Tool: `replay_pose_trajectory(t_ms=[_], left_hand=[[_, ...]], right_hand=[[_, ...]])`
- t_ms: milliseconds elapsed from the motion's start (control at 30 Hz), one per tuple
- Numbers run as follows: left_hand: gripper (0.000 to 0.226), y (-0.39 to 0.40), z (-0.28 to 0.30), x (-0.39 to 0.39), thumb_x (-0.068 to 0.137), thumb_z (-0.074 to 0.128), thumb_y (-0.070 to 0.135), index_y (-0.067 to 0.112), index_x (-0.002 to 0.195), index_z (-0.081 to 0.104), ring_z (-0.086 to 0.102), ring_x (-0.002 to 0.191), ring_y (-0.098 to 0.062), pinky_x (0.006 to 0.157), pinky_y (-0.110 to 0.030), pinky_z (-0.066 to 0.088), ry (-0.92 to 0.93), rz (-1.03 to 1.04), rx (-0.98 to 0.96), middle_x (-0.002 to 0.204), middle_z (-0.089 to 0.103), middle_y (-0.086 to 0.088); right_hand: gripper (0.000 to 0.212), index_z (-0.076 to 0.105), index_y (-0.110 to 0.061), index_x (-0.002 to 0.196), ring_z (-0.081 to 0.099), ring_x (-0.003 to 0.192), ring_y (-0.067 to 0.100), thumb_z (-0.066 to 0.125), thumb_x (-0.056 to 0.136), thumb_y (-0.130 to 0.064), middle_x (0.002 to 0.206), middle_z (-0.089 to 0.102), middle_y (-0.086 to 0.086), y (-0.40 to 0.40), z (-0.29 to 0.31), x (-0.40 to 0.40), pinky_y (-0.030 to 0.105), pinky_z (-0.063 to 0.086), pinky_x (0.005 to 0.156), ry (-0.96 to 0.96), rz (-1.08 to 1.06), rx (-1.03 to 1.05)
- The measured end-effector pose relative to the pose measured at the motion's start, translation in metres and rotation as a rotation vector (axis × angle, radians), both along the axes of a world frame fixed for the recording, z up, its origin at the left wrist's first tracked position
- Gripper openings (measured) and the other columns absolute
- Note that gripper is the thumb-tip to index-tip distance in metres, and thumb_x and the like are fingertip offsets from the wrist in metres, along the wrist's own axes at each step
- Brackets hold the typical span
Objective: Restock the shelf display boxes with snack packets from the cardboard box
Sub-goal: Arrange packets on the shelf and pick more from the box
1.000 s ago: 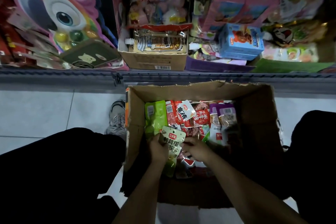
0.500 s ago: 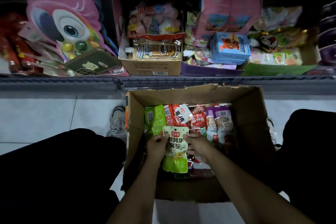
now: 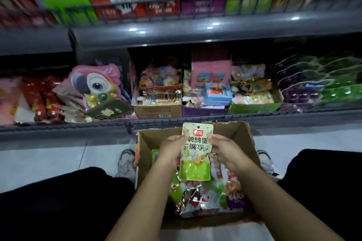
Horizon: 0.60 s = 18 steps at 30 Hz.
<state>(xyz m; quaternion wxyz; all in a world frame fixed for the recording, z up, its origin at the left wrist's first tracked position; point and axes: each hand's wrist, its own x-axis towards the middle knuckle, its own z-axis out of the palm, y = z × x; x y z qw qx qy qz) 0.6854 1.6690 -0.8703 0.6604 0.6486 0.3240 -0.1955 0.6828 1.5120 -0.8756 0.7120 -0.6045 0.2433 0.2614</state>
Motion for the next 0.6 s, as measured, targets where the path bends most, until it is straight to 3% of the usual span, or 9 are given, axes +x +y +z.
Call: replay_pose_trajectory(t_ms=[167,233,367,600], left_hand=[[0.023,-0.001,0.079,0.017,0.086,0.066,0.037,0.014,0.089,0.062,0.041,0.057,-0.012,0.053,-0.022,0.034,-0.140,-0.083,0.018,0.086,0.063,-0.004],[0.026,0.003,0.108,0.025,0.084,0.067,0.039,0.015,0.093,0.063,0.046,0.062,-0.014,0.057,-0.024,0.038,-0.192,-0.117,0.021,0.093,0.066,-0.003],[0.019,0.012,0.162,0.039,0.086,0.066,0.031,0.014,0.086,0.061,0.047,0.049,-0.010,0.041,-0.015,0.033,-0.309,-0.175,-0.066,0.074,0.064,-0.003],[0.030,0.037,0.232,0.049,0.083,0.067,0.041,0.012,0.092,0.069,0.047,0.047,-0.008,0.048,-0.020,0.037,-0.473,-0.217,-0.041,0.067,0.067,0.003]], right_hand=[[0.015,0.062,-0.017,0.095,0.061,0.088,0.022,0.057,0.092,-0.030,0.098,0.068,0.003,-0.005,0.069,0.010,0.030,0.047,0.074,-0.143,-0.033,0.038],[0.017,0.062,-0.016,0.097,0.062,0.087,0.021,0.057,0.091,-0.031,0.098,0.068,0.003,-0.004,0.099,0.015,0.027,0.049,0.071,-0.199,-0.041,0.048],[0.017,0.062,-0.015,0.096,0.063,0.076,0.019,0.057,0.091,-0.030,0.092,0.068,0.004,0.001,0.153,0.026,0.023,0.050,0.058,-0.308,-0.054,0.055],[0.024,0.064,-0.009,0.101,0.066,0.082,0.023,0.052,0.094,-0.029,0.099,0.071,0.013,0.014,0.234,0.042,0.025,0.054,0.062,-0.460,0.051,0.015]])
